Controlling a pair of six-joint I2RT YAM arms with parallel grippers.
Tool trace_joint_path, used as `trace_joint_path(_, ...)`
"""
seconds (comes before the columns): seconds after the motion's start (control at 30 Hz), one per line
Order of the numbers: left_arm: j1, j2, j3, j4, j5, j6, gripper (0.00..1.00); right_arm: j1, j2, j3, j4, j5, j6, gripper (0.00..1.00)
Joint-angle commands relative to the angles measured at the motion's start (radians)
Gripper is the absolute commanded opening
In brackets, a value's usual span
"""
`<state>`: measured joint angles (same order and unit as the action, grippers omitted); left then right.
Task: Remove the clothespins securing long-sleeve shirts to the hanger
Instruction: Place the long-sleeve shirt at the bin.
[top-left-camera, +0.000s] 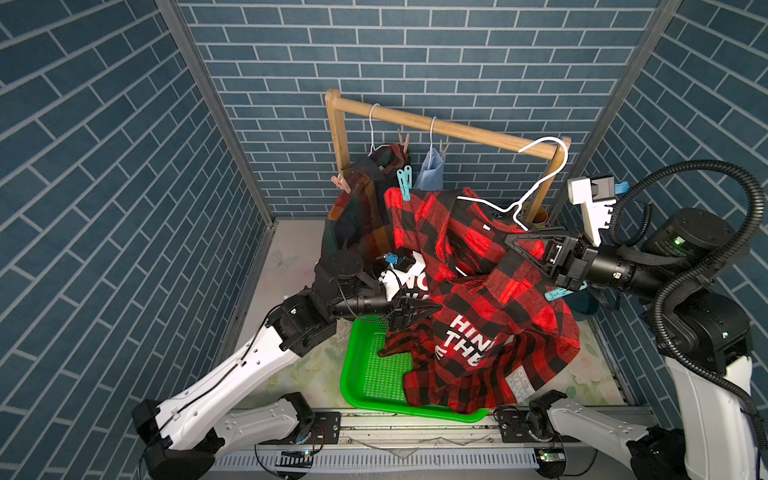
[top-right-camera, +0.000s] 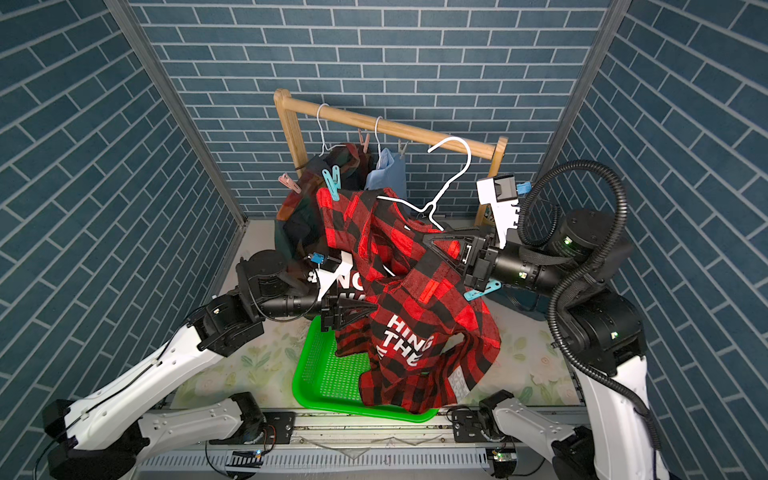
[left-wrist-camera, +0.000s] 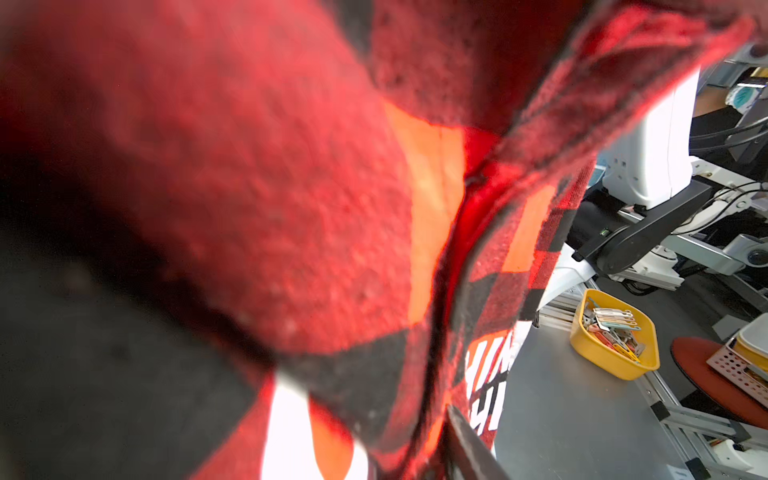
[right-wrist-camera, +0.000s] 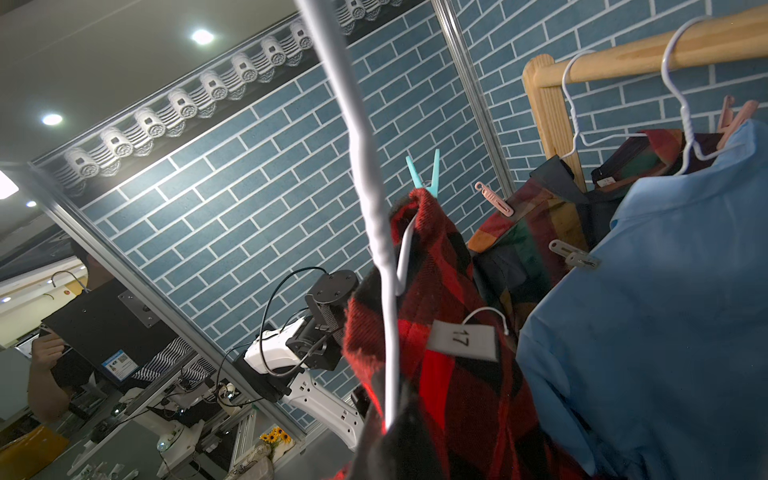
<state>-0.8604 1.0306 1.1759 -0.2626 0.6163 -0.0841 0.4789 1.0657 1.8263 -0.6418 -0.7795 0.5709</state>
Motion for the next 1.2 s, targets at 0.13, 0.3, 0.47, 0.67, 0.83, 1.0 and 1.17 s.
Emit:
trace_joint_path(0.13,-0.052,-0.106,-0.149,-0.091,-0.034,-0.067,0.5,0.027,0.039,-0.029,0.312,0.045,0.021,0.0)
trace_joint_path(0.3,-0.108,-0.19,-0.232,-0.123,-0.092,-0.103,0.51,0.072,0.071,-0.032,0.317,0.053,0.007,0.0)
trace_joint_path(0.47,-0.109,-0.261,-0.341,-0.138,-0.13,-0.171,0.51,0.141,0.067,-0.086,0.29,0.095,-0.036,0.0)
trace_joint_path(0.67,-0.109,-0.312,-0.451,-0.123,-0.259,-0.245,0.51,0.186,0.01,-0.243,0.3,0.131,-0.039,0.0)
trace_joint_path(0.83,-0.112,-0.296,-0.519,-0.11,-0.294,-0.296,0.5,0.187,-0.055,-0.355,0.237,0.16,-0.059,0.0)
trace_joint_path(1.0,-0.151,-0.275,-0.581,-0.1,-0.321,-0.319,0.51,0.188,-0.087,-0.407,0.151,0.179,-0.086,0.0)
trace_joint_path(1.17,-0.213,-0.27,-0.618,-0.092,-0.405,-0.383,0.53,0.191,-0.106,-0.454,0.052,0.183,-0.121,0.0)
